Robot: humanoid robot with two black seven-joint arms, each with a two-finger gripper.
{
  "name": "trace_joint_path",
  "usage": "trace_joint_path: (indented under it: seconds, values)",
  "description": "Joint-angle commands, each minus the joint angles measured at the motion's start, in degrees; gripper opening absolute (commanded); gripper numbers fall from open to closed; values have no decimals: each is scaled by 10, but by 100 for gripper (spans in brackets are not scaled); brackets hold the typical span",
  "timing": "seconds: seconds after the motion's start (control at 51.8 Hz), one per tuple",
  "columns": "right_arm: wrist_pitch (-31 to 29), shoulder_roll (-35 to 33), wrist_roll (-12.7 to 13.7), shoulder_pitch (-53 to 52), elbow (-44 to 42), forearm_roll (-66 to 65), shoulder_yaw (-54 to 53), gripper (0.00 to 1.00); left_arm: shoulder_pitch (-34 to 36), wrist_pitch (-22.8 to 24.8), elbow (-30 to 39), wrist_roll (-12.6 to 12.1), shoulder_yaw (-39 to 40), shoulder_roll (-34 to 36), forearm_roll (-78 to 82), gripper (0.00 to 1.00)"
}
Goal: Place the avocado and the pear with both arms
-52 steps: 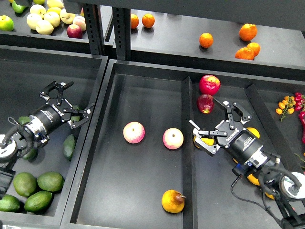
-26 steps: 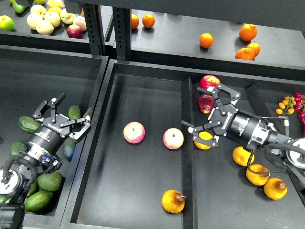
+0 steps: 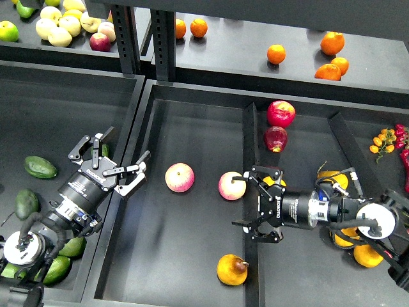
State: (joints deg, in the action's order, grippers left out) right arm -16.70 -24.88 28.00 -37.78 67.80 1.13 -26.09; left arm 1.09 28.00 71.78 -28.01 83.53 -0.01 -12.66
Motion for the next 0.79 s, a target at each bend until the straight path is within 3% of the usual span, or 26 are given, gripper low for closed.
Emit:
trace_joint_path:
  seconds: [0.0,0.386,0.772]
  values:
    - [-11,4,0,1,-7,-28,22,99,-1,0,3,0,-1,0,0,99]
    - [-14,29,0,-14,-14,-57,112,99,-2,0,11,0,-13,0,0,99]
    - [-15,58,0,-12,-93,-72,137,96,-6,0,20,0,-36,0,0,99]
